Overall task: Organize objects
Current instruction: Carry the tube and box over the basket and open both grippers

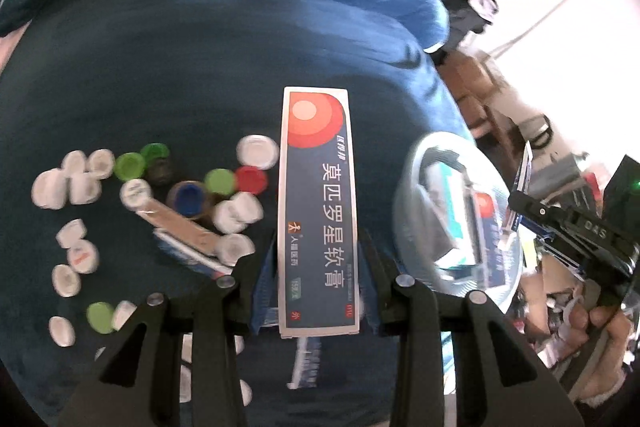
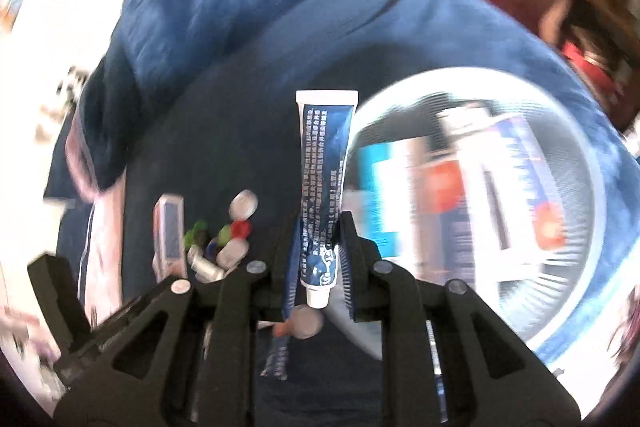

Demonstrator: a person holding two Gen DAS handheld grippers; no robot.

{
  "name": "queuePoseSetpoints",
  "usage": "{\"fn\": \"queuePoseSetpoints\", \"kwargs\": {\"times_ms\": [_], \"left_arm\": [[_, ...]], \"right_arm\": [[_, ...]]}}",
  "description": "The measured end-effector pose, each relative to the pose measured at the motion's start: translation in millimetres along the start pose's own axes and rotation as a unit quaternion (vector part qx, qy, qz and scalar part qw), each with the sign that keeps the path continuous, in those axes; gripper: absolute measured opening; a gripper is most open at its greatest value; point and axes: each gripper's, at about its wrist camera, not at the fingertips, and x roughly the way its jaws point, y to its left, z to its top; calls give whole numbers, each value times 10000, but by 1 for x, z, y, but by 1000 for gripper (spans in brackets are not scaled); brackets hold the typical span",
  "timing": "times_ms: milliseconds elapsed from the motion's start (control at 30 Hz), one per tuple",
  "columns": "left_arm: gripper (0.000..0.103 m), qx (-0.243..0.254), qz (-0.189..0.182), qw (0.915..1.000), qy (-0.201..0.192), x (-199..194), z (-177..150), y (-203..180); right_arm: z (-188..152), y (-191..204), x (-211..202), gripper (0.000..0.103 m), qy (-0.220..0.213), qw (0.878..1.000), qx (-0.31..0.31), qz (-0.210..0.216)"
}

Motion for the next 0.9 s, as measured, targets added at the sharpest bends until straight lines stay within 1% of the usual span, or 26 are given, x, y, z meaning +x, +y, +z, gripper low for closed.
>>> {"fn": "queuePoseSetpoints", "kwargs": {"times_ms": [33,167,267,367,400,467,567,633,700,733,767,800,867,900], "left_arm": [[39,64,-63,10000,23,3,0,-9],[39,211,-327,9992,122,15,-3,-42],[39,385,-573,9974,188,24,-5,-73],[39,505,-841,9949,237,31,-7,-106],[39,516,-939,9939,253,33,-8,-115],[39,524,-1124,9919,288,39,-9,-132],[39,529,-1163,9913,304,51,-11,-146],[39,452,-1124,9919,382,63,-13,-151],[44,390,-1099,9921,459,70,-14,-152],[51,375,-1102,9921,476,72,-15,-152],[56,372,-1109,9920,474,72,-16,-151],[59,371,-1107,9921,462,72,-17,-151],[74,337,-1104,9925,414,70,-17,-147],[77,307,-1102,9927,381,69,-17,-146]], "right_arm": [[2,-16,-8,19,-133,9997,182,-118],[7,-59,-29,19,-418,9960,613,-490],[7,-78,-37,19,-575,9911,797,-894],[10,-85,-44,19,-689,9867,698,-1296],[10,-93,-49,19,-716,9856,650,-1387],[11,-92,-50,19,-787,9818,526,-1649],[13,-94,-48,20,-785,9779,320,-1914],[15,-96,-39,20,-681,9720,127,-2245],[17,-99,-37,23,-691,9631,83,-2600],[17,-101,-40,25,-745,9606,81,-2675],[16,-103,-43,27,-812,9619,135,-2606],[16,-105,-47,30,-860,9640,186,-2511],[14,-107,-49,32,-885,9646,200,-2475],[14,-108,-50,32,-886,9655,206,-2438]]}}
